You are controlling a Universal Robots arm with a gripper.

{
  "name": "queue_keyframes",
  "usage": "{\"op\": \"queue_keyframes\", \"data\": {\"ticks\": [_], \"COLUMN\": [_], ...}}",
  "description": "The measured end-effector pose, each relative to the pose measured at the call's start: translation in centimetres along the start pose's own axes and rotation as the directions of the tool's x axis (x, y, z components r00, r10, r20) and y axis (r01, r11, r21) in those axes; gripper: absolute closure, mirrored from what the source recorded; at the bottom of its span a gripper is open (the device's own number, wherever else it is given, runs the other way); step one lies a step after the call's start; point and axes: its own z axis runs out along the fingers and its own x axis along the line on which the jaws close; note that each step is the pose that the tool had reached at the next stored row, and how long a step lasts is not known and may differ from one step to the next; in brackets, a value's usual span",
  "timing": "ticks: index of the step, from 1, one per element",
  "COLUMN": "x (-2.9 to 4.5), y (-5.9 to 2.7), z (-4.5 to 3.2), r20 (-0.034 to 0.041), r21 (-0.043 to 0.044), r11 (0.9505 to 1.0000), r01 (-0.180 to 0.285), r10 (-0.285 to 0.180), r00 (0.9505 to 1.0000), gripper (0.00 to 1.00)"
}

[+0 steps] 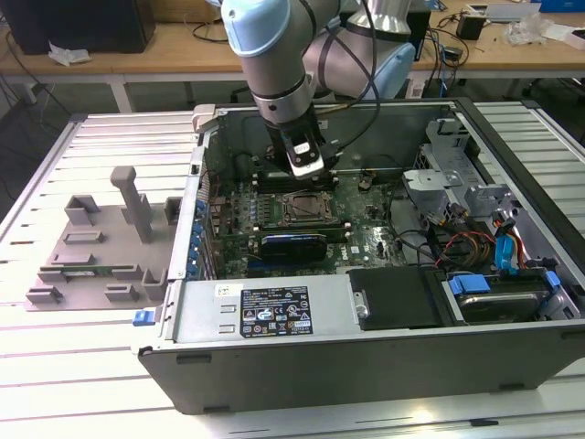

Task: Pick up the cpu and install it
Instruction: 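Install the first cpu locking lever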

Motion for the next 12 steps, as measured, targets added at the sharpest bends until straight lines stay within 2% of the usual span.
{"op": "queue_keyframes", "data": {"ticks": [8, 11, 12], "x": [0.84, 0.84, 0.86], "y": [0.06, 0.06, 0.05], "z": [0.01, 0.03, 0.11], "r20": [0.0042, 0.0049, 0.0066], "r21": [0.0037, 0.0044, 0.0074], "r11": [0.9998, 0.9998, 0.9998], "r01": [-0.018, -0.019, -0.019], "r10": [0.018, 0.019, 0.018], "r00": [0.9998, 0.9998, 0.9998], "gripper": [0.89, 0.89, 0.89]}}
